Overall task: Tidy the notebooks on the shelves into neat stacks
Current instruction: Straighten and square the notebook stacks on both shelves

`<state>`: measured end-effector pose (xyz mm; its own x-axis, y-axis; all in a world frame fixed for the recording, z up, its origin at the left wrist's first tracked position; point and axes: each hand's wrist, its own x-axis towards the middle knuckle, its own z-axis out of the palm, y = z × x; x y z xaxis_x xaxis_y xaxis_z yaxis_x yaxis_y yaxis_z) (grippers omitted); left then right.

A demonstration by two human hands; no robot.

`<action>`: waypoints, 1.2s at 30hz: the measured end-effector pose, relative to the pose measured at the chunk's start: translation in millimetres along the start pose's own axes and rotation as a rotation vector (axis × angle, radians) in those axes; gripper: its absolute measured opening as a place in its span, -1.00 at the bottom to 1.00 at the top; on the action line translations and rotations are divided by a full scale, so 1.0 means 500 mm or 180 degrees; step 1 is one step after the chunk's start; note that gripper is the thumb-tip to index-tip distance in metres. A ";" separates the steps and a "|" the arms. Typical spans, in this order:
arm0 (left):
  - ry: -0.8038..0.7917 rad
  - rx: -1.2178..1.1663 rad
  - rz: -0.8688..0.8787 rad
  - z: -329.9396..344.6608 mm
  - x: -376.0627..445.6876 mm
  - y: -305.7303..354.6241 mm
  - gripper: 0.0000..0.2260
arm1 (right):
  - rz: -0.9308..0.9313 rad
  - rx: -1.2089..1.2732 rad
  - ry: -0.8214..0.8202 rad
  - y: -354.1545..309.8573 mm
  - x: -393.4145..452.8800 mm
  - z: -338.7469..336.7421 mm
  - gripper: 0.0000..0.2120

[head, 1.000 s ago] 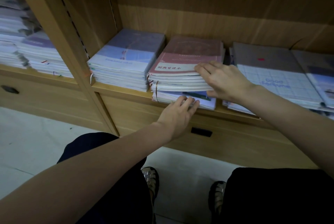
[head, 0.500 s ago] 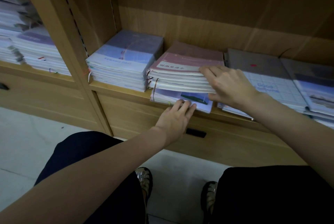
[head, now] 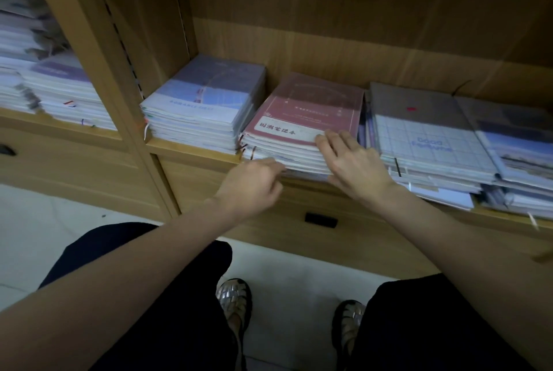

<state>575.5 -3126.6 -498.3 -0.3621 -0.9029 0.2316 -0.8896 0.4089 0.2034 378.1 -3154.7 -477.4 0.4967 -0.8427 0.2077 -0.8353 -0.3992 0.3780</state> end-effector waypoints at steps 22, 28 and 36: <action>0.0213 -0.2351 -0.1552 0.035 0.102 -0.138 -0.68 | 0.1766 0.2930 -0.0664 0.026 0.027 0.032 -0.51; 0.0492 -0.1951 -0.1455 0.037 0.075 -0.116 -0.77 | 0.1483 0.2689 -0.0600 0.047 0.021 0.020 -0.52; 0.0691 -0.1987 -0.1365 0.034 0.050 -0.087 -0.73 | 0.1296 0.2712 -0.0767 0.060 0.024 0.035 -0.49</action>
<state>600.1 -3169.3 -517.7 0.0970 -0.9790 0.1796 -0.5953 0.0875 0.7987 354.8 -3183.3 -479.4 0.1500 -0.9875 -0.0481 -0.8700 -0.1087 -0.4810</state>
